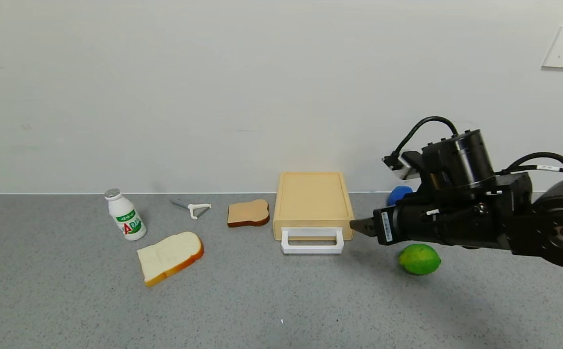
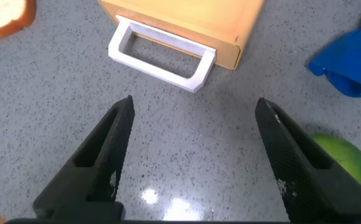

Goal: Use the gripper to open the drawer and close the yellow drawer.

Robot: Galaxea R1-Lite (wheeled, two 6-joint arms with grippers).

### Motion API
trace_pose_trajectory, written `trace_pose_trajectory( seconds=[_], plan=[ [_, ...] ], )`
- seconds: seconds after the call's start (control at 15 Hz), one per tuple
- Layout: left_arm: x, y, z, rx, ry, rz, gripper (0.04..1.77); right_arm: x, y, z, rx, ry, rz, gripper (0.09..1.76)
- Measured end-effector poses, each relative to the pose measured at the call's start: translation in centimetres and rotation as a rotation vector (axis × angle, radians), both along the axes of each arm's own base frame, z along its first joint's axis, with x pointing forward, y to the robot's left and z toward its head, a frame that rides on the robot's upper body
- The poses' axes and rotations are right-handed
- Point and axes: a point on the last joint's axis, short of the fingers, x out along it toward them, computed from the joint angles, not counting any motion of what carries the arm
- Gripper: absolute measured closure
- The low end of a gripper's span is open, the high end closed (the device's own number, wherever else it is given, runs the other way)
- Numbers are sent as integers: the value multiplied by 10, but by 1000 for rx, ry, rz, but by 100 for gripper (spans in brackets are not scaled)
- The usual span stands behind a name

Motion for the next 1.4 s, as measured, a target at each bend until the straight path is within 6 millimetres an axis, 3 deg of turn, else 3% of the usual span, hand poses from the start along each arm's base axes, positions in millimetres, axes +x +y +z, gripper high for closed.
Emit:
trace_pose_trajectory(
  seconds=[0.27, 0.87, 1.13, 1.4],
  plan=[
    [0, 0, 0, 0, 0, 0, 9, -36, -29, 12, 17, -44, -31, 30],
    [0, 0, 0, 0, 0, 0, 9, -141, -109, 53, 125, -259, -147, 19],
    [0, 0, 0, 0, 0, 0, 9, -190, -143, 53, 139, -344, -273, 17],
    [0, 0, 0, 0, 0, 0, 9, -241, -165, 44, 112, -393, -410, 16]
  ],
)
